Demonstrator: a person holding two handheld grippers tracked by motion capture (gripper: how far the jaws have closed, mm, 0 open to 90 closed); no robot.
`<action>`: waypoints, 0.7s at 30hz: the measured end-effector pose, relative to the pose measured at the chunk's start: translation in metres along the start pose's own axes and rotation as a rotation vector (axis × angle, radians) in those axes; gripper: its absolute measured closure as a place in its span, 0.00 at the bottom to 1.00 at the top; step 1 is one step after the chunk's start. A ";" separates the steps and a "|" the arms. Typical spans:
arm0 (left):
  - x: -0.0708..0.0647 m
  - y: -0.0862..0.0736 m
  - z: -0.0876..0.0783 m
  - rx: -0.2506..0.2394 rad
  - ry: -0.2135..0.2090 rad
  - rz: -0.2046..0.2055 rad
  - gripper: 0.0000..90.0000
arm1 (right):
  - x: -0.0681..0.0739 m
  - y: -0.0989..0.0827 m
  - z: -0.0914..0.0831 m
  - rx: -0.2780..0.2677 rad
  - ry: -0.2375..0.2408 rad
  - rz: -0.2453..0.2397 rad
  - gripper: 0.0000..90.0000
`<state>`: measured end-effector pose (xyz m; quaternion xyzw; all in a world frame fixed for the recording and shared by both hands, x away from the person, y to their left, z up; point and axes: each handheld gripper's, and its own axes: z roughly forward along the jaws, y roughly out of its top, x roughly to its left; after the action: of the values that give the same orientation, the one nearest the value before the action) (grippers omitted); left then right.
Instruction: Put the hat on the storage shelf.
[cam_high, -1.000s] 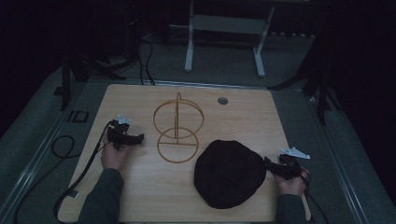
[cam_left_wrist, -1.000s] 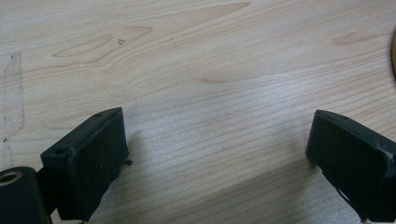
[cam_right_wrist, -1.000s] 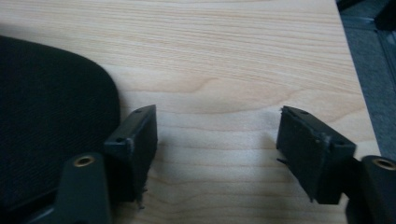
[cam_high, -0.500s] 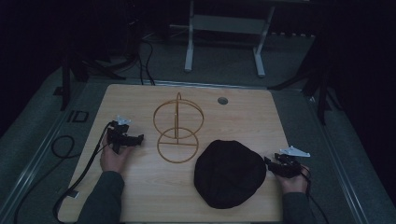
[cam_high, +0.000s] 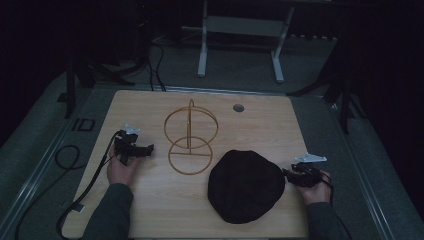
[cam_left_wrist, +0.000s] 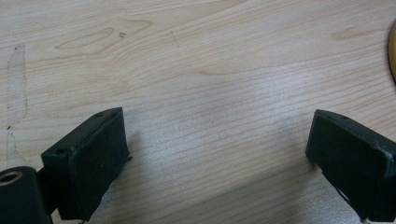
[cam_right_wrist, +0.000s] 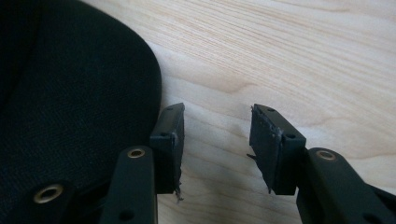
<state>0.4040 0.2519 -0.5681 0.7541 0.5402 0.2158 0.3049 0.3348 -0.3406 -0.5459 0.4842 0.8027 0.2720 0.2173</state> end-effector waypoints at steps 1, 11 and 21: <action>0.000 0.000 0.000 0.000 0.000 0.001 0.06 | 0.000 0.002 -0.002 0.000 0.003 -0.011 0.58; 0.000 0.000 0.000 -0.001 -0.002 0.003 0.06 | 0.008 0.022 -0.030 0.027 0.034 -0.046 0.47; 0.000 0.000 0.000 0.000 -0.002 0.003 0.06 | 0.018 0.039 -0.048 0.063 0.115 -0.060 0.49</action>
<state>0.4037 0.2518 -0.5681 0.7551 0.5386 0.2157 0.3052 0.3232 -0.3204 -0.4854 0.4500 0.8363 0.2671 0.1635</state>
